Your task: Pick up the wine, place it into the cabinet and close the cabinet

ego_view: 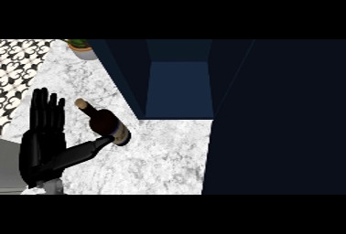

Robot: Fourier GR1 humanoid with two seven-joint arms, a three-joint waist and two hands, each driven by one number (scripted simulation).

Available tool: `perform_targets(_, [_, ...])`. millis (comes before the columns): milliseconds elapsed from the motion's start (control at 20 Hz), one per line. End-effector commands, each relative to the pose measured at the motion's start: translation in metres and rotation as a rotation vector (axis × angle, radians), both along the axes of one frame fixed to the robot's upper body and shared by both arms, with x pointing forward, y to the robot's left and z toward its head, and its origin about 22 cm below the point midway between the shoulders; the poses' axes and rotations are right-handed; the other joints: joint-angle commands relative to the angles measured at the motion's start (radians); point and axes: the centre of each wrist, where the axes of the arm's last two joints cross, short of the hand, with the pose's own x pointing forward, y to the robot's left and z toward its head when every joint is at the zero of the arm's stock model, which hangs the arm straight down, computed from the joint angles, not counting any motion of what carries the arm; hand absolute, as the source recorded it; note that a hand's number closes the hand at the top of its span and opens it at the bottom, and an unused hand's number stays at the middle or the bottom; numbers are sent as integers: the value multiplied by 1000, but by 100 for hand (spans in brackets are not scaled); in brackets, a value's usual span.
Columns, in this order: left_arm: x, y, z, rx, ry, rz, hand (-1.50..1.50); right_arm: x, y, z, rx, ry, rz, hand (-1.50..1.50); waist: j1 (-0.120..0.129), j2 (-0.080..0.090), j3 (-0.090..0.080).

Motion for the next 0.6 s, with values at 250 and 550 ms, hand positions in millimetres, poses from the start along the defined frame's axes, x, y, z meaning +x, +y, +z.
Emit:
perform_targets(250, [8, 25, -66, -29, 82, -2, -150, -23, -9, 3, 39, -23, 39, -150, -3, 0, 0])
perform_targets(550, [5, 24, -108, -29, 85, -17, -150, -15, 13, 0, 37, -19, 41, -150, 0, 0, 0])
